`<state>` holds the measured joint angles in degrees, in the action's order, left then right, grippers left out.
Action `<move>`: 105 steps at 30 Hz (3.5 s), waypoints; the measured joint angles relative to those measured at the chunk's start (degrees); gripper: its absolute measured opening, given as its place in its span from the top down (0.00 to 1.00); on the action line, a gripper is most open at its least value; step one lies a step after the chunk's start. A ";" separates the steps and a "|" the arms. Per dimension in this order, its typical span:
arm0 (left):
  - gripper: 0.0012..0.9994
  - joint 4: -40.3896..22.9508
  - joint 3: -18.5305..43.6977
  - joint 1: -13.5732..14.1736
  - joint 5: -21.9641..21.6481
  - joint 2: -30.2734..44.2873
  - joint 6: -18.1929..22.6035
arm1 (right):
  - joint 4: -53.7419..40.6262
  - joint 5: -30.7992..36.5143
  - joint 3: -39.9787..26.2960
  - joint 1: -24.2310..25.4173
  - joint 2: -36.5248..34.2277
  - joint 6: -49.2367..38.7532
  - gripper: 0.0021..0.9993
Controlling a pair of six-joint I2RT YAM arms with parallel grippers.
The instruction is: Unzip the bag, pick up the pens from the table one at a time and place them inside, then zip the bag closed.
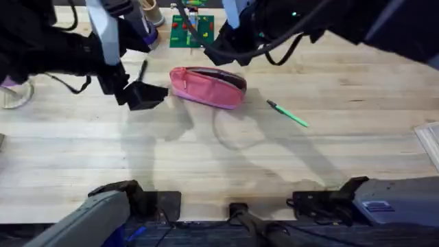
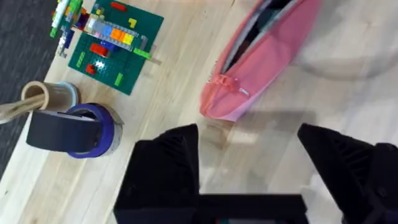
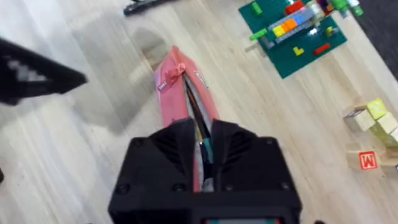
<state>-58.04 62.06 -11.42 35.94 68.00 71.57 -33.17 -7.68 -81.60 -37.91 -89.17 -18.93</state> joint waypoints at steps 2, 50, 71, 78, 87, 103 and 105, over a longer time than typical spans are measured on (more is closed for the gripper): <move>0.01 -0.95 0.00 0.00 0.00 -1.52 -0.02 | 0.85 0.00 0.00 0.00 -0.89 -0.08 0.93; 0.01 -1.15 0.00 0.02 -0.20 -2.80 -0.03 | 3.67 0.42 -0.13 0.11 -19.87 -4.29 0.97; 0.01 -1.15 0.00 0.02 -0.20 -2.81 -0.04 | 3.92 0.43 -0.13 0.11 -20.19 -5.12 0.00; 0.01 -1.13 0.00 0.02 -0.20 -2.81 -0.04 | 2.68 0.43 -0.31 0.11 -20.19 -5.12 0.00; 0.01 -1.15 0.00 0.02 -0.20 -2.81 -0.04 | -4.77 0.37 -0.94 0.71 -16.95 -5.10 0.00; 0.01 -1.13 0.00 0.02 -0.20 -2.81 -0.04 | -24.87 0.44 -0.94 12.36 0.77 -4.93 0.00; 0.01 -1.13 0.00 0.02 -0.20 -2.81 -0.04 | -26.35 0.44 -0.94 14.45 0.83 -4.77 0.00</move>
<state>-59.18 62.06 -11.40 35.75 65.19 71.53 -59.52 -7.25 -82.54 -23.46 -88.33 -23.70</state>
